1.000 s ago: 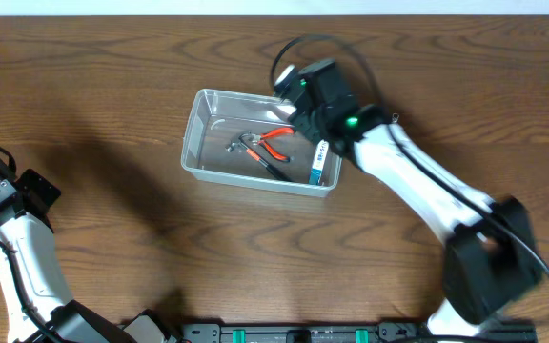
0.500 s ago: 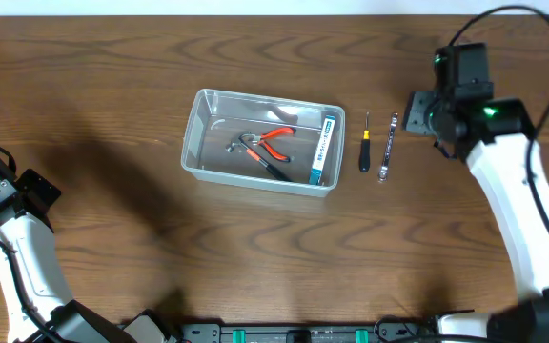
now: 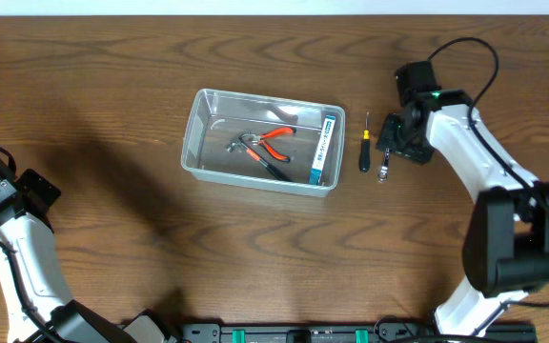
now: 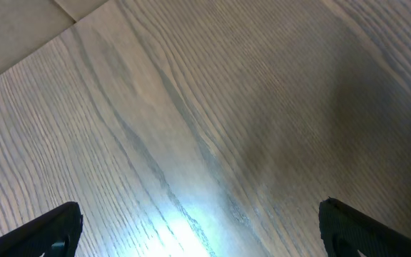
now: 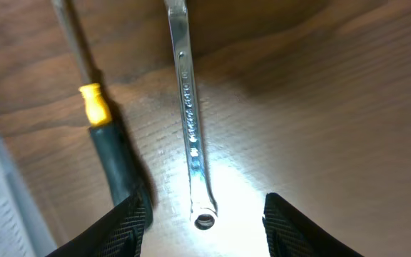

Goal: Pack container
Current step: 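Move right gripper to the silver wrench and grasp it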

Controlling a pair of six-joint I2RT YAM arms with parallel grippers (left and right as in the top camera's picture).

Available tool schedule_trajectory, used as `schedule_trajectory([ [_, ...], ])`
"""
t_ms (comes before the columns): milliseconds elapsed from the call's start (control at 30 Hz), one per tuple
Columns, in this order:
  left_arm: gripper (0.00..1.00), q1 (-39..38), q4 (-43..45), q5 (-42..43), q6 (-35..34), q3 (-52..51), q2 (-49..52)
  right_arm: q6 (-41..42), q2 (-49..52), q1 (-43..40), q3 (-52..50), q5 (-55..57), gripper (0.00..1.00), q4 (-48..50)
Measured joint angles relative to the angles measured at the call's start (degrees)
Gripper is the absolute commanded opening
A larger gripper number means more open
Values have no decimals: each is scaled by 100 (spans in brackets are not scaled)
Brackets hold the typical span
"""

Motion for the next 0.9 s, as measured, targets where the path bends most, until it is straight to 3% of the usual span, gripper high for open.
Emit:
schedule_trajectory([
  [367,98,0,0,-2,0,0,0,280,481,2,-7,-225,43,55],
  [800,98,0,0,0,0,0,0,400,787,0,-20,-243,43,337],
  [900,98,0,2,0,0,0,0,400,789,2,-17,-243,33,374],
])
